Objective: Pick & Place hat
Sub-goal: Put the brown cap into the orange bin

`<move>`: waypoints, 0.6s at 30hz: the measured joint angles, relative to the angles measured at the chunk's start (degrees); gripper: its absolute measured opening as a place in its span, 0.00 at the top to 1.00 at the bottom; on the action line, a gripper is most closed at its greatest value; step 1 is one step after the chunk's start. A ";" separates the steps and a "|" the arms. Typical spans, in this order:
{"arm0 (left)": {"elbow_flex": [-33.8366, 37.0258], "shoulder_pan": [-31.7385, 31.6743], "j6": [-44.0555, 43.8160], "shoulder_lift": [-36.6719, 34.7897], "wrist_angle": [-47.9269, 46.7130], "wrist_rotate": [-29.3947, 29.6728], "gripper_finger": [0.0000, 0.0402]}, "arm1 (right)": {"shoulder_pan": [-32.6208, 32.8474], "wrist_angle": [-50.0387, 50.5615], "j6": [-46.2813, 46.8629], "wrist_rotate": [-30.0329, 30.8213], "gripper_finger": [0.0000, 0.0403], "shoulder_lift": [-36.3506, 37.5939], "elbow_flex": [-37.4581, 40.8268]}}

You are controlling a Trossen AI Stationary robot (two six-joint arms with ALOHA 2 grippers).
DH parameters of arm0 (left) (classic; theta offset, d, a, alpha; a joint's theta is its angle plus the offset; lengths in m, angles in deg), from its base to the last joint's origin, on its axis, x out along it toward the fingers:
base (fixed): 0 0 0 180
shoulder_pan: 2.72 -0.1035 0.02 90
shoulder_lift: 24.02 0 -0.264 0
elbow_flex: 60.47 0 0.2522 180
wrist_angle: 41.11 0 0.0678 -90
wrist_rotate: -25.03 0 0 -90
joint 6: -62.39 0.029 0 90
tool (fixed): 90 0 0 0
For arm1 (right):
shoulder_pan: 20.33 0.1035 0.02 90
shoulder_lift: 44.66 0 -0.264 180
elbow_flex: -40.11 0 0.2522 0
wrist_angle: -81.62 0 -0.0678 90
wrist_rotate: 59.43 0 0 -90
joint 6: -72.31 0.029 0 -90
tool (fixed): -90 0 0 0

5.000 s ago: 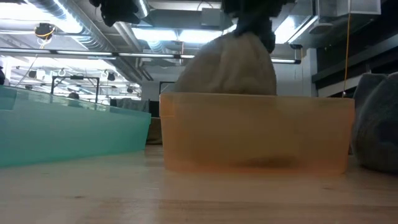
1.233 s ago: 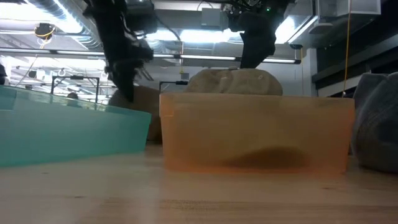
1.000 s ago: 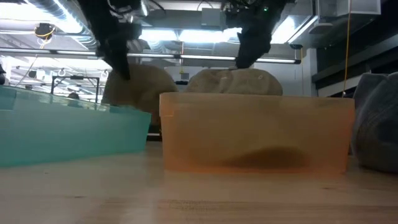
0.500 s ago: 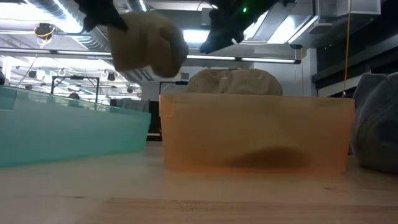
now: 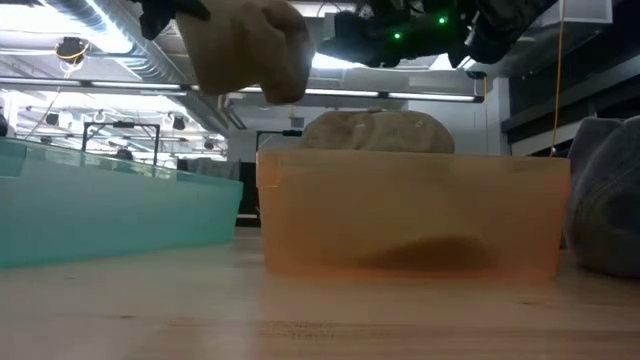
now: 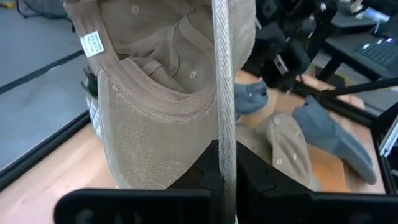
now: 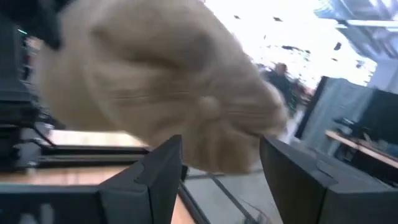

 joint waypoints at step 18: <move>-0.04 0.07 0.43 6.24 7.37 -5.97 0.97 | -0.02 -4.77 -0.26 -2.18 0.47 0.02 0.00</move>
